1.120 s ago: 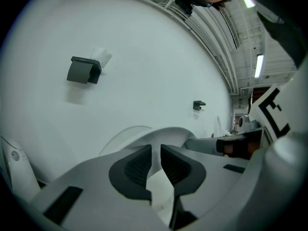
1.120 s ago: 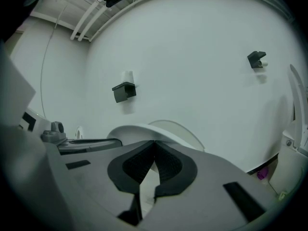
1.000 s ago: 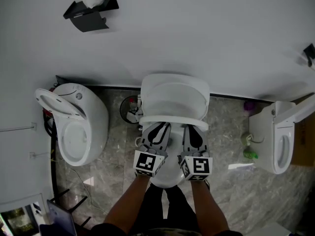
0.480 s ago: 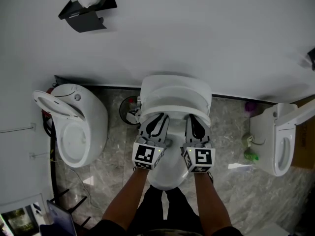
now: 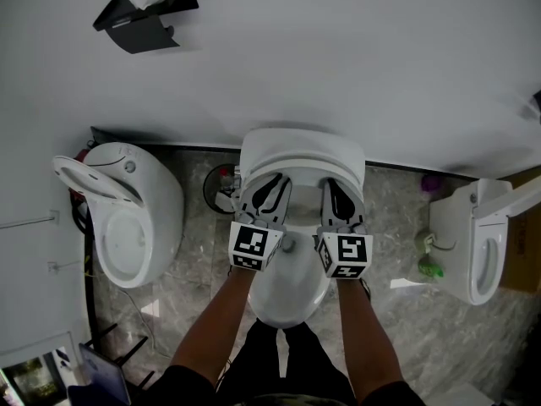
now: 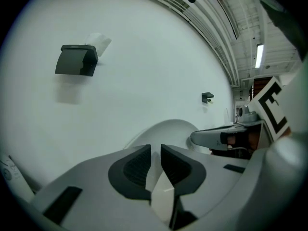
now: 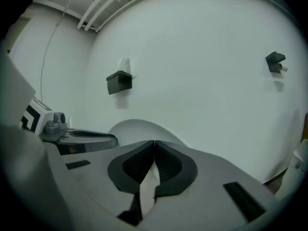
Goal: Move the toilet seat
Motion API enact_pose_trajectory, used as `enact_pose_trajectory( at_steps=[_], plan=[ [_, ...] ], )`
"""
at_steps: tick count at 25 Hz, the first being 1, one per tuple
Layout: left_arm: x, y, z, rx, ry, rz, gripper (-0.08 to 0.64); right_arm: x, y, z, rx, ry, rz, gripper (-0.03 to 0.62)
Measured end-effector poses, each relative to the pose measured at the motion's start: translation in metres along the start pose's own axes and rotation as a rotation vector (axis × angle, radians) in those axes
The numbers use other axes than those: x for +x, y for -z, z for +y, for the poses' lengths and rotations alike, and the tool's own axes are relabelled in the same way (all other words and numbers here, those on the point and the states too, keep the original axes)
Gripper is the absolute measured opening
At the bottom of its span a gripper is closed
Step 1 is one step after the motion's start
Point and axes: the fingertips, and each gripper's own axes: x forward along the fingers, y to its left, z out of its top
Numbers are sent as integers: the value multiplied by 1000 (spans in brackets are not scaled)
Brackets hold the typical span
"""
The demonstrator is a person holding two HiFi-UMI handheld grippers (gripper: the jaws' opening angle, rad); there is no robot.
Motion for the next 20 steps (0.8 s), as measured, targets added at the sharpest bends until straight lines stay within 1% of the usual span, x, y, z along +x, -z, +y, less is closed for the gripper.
enact_pose_trajectory(
  at_steps=[4,7,13,15,17,20],
  plan=[
    [8,-5,6,23,1,0,67,8,3,-8,14,11,16,5],
    [9,-2,8,31,1,-4,61,10,5,-11,-2,9,7,5],
    [6,-6,5,30,3,10,61,5,-7,-6,11,4,16,5],
    [1,-14,5,30,3,4,61,0,-15,-4,7,-1,5,5],
    [-4,-29,4,26,11,-11,61,-5,-25,-1,-16,-12,-5,5],
    [-18,-54,-1,7,42,-30,61,-16,-45,9,-32,-32,-20,5]
  ],
)
